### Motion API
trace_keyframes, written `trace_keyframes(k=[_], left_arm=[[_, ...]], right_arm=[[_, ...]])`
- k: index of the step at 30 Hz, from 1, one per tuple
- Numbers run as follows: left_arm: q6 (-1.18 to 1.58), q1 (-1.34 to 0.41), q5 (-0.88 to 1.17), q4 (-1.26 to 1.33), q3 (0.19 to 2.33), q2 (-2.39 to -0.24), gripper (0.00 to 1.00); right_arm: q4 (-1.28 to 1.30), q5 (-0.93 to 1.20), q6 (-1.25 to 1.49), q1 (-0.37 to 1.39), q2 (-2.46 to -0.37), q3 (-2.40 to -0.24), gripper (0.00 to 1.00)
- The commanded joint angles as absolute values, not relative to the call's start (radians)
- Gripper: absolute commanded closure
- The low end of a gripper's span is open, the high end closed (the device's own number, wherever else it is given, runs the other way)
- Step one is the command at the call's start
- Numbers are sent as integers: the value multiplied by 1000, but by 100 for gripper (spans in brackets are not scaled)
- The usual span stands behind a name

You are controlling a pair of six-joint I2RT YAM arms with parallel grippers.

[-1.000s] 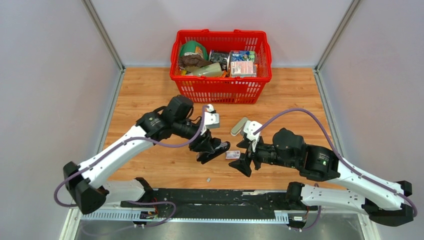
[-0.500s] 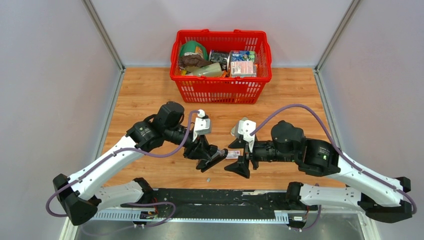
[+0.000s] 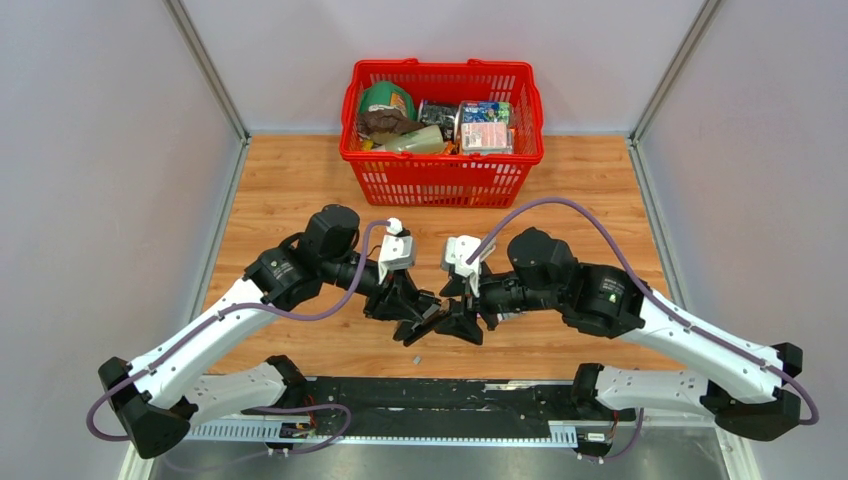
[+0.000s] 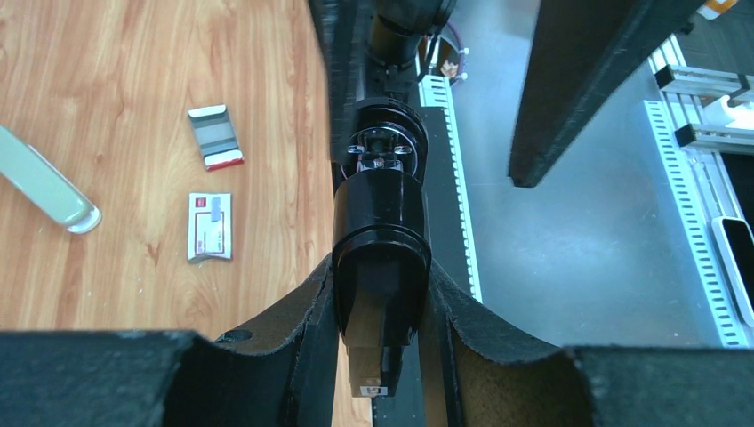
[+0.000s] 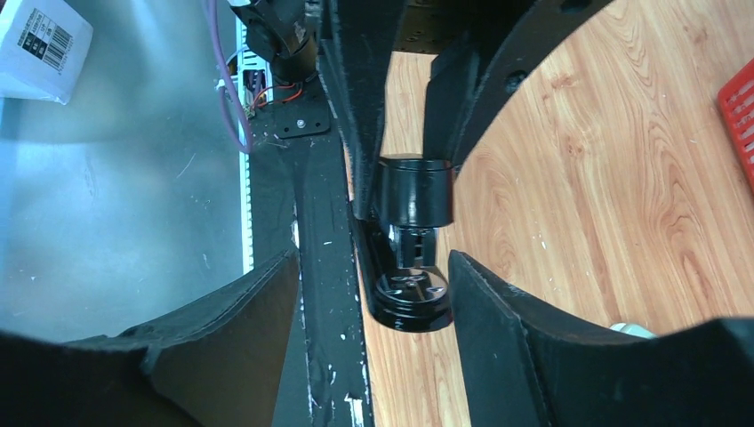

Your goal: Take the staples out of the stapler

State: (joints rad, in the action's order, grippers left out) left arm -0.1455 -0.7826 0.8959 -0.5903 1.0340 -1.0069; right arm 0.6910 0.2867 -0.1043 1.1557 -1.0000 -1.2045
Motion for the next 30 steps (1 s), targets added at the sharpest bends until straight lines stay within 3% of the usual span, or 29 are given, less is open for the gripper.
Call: trace_keyframes(k=[1,16,20,22,25,30], left_arm=[[-126,-782,985,-495,1045,-983,100],[-118,-785,1003,-482,1045,-965,100],[-118,-787,1005,-483,1048,-960,100],[-115,-788,1009,-480,1045,-957,100],[-115,-788,1014,-477,1046,-954,100],[-112,-788,1014,-469,1042,-945,100]], right_arm=[[640,380,-132,1103,-1012,-1256,35],[618,508,-126,1057,-1058,-1261,41],[624,511,-126,1055,-1069,-1256,46],[615,518,-121,1057,-1066,-1249,53],[612,526,-115,1057,-1065,-1244,71],[597,532,-98,1055,-1054,-1217,80]])
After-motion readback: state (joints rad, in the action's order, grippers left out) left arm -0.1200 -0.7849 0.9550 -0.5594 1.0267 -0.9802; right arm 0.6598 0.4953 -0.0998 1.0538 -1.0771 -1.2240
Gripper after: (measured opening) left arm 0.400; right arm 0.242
